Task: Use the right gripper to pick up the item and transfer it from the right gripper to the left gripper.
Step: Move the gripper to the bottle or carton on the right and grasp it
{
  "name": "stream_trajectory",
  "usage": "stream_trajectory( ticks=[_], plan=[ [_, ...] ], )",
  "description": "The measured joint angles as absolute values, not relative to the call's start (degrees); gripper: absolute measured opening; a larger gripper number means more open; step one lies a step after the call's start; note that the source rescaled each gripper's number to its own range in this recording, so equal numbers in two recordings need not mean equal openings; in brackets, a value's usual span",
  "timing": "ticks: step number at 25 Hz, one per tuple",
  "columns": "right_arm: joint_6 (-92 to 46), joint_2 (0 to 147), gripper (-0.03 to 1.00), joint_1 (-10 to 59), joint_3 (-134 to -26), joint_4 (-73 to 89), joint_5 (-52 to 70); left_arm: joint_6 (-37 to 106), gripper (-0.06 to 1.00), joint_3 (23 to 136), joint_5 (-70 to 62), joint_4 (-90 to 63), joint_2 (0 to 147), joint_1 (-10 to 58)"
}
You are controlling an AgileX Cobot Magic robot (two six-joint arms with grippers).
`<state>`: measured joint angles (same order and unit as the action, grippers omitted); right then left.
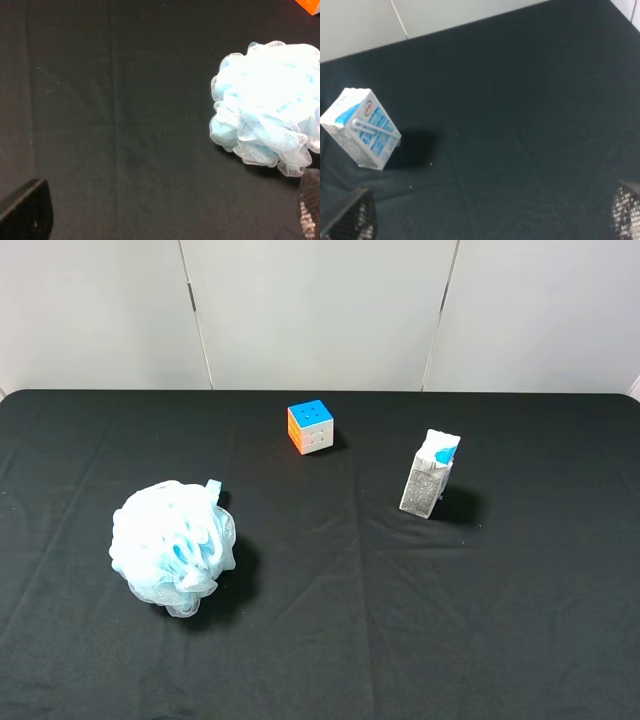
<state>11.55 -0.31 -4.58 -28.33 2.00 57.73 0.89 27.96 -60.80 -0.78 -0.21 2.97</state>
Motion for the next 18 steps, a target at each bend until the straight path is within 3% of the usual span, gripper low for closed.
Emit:
stream_trajectory(
  ticks=[18],
  plan=[
    [12.62, -0.31, 1.0, -4.58, -28.33, 1.56, 57.61, 0.89, 0.95, 27.96, -60.8, -0.78, -0.21, 2.97]
  ],
)
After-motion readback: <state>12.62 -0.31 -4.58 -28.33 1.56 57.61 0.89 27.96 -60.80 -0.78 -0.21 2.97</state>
